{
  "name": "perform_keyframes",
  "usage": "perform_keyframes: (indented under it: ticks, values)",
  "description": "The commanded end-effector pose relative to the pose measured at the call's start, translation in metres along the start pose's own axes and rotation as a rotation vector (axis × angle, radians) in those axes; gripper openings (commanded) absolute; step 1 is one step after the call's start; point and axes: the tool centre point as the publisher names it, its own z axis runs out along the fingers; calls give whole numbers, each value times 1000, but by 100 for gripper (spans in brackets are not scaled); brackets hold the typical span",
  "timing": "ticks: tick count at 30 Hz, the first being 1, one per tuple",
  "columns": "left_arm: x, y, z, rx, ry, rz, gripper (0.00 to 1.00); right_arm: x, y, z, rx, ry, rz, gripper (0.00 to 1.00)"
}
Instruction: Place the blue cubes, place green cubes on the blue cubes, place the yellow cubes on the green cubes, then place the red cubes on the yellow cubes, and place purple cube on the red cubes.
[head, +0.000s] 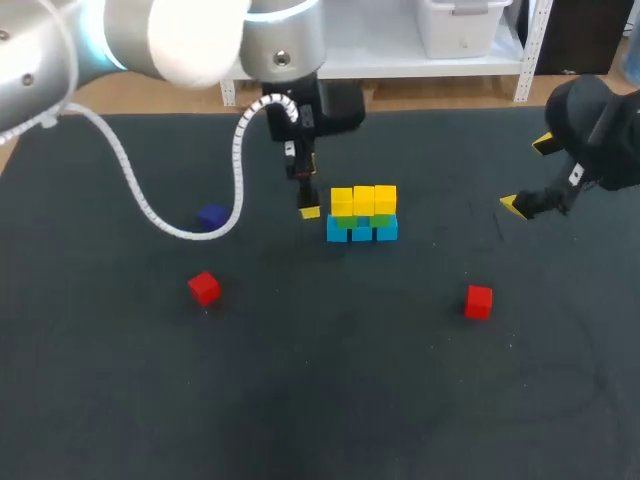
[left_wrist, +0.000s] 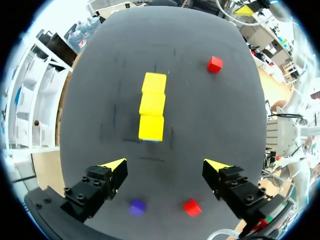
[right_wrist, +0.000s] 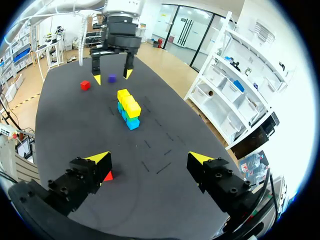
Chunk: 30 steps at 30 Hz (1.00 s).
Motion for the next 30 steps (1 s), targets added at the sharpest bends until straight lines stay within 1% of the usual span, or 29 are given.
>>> perform_keyframes:
  ticks: [1, 2, 4, 6, 11, 13, 17, 19, 21, 26, 27, 30]
  values:
    - [16, -11, -1, -70, -5, -20, 100, 1, 3, 2, 176, -5, 1, 100]
    - [20, -11, -1, -77, 15, -34, 100, 1, 3, 2, 176, -5, 1, 100]
    - [25, -12, 0, -77, 10, -41, 100, 1, 3, 2, 176, -5, 1, 100]
    - [30, -12, 1, -85, 28, -67, 100, 1, 3, 2, 176, -5, 1, 100]
    - [40, -16, 0, -96, 33, -90, 100, 1, 3, 2, 176, -5, 1, 100]
    - [40, -17, 0, -104, 51, -109, 100, 1, 3, 2, 176, -5, 1, 100]
    - [51, -23, 1, -105, 69, -143, 100, 1, 3, 2, 176, -5, 1, 100]
    - [58, -26, 1, -102, 61, -156, 100, 1, 3, 2, 176, -5, 1, 100]
    - [66, -29, 2, -113, 51, -193, 100, 1, 3, 2, 176, -5, 1, 100]
    - [83, -40, 7, -97, 26, -223, 100, 1, 3, 2, 176, -5, 1, 100]
    - [86, -42, 8, -87, 10, -228, 100, 1, 3, 2, 176, -5, 1, 100]
    - [95, -51, 12, -81, 9, -247, 100, 1, 3, 2, 176, -5, 1, 100]
